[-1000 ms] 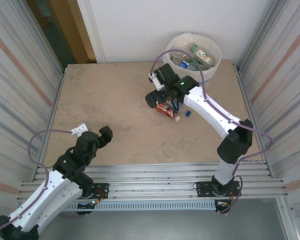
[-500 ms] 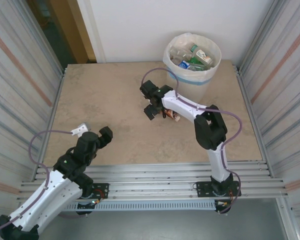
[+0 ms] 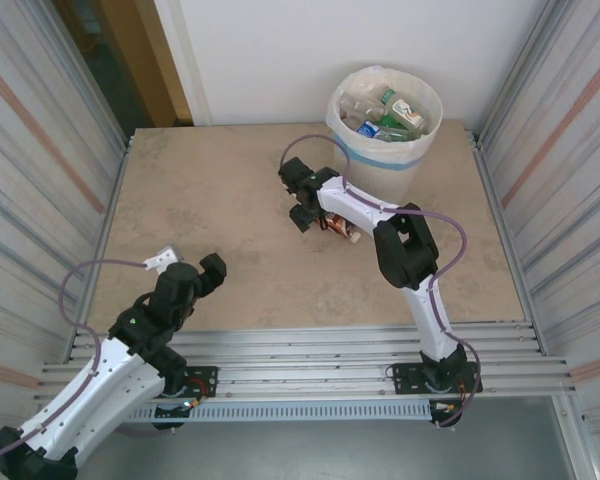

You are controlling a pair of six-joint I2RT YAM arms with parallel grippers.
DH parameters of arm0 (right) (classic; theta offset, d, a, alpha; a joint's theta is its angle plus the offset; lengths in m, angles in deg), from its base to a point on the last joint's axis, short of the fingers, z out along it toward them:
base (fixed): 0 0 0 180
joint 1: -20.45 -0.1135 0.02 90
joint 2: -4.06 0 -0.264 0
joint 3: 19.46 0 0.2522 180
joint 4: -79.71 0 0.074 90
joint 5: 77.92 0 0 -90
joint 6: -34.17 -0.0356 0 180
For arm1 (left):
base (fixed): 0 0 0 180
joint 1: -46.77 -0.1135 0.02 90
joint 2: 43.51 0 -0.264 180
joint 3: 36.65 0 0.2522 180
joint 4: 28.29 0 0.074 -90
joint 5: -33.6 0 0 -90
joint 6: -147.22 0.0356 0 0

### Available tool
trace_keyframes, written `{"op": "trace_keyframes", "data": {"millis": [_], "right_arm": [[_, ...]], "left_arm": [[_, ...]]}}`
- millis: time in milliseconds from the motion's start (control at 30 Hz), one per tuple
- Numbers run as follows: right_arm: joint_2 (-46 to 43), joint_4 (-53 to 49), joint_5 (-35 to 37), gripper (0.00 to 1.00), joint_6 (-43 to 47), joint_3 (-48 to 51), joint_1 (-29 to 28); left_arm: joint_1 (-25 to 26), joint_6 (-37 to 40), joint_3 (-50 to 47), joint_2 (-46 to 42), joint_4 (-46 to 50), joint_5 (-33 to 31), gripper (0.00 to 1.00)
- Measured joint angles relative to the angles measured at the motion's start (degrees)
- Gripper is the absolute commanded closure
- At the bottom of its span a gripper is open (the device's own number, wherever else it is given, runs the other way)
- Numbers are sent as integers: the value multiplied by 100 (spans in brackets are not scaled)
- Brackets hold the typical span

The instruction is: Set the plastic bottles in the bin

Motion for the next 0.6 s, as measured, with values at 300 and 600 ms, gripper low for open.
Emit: {"op": "trace_keyframes", "data": {"millis": [300,600], "right_arm": [[140,-22,-177,25,13,-2,59],[125,-52,-540,15,-85,321,81]], "left_arm": [[0,0,-2,0,0,0,1],[0,0,-26,0,2,0,1]]}}
